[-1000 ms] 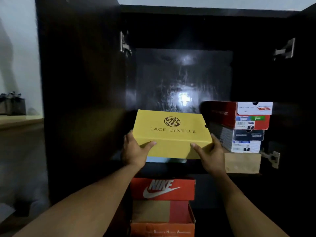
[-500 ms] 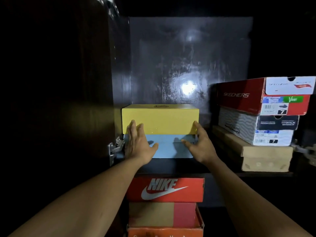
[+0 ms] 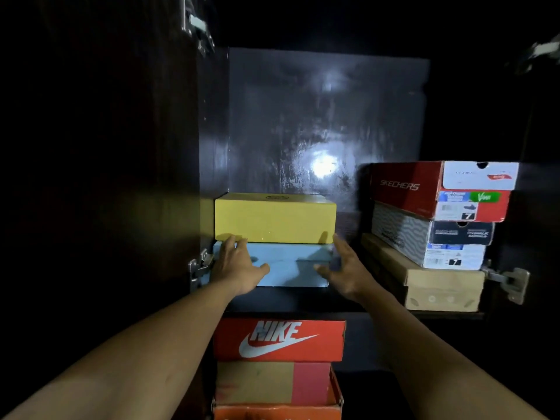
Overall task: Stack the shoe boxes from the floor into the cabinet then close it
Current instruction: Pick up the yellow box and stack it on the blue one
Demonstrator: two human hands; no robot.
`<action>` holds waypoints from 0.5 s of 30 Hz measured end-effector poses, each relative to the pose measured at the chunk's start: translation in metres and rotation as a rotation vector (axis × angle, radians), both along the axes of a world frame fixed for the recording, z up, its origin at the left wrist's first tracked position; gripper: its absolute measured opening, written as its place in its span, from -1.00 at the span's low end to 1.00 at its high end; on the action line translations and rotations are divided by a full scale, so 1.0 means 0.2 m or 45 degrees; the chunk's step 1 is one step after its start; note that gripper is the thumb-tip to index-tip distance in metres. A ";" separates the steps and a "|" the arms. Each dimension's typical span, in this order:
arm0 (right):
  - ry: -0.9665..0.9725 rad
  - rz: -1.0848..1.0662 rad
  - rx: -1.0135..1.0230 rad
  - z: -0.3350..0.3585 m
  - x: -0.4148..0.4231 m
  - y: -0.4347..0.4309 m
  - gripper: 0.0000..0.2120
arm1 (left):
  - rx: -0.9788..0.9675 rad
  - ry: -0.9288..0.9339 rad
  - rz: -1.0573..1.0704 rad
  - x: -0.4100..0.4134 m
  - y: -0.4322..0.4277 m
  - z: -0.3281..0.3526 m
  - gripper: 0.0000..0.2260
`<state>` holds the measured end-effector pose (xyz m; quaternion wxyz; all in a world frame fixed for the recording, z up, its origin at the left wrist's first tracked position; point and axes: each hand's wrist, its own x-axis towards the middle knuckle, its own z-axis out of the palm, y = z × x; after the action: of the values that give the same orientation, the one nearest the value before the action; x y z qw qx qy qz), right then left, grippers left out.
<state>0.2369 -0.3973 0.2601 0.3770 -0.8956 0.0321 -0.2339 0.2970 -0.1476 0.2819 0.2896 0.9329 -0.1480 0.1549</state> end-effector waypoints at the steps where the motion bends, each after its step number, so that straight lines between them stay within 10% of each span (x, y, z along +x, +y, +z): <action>1: 0.013 -0.024 -0.002 -0.01 -0.06 0.00 0.04 | -0.001 0.015 -0.021 -0.05 0.01 -0.01 -0.24; 15: 0.402 -0.384 0.024 -0.22 -1.59 0.23 -0.06 | 0.098 0.286 -0.468 -1.23 0.13 -0.42 -0.32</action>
<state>-0.0811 -0.3519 0.2162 0.3365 -0.9026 0.2266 -0.1443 0.0506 -0.1211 0.1981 0.2917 0.9121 -0.2881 -0.0110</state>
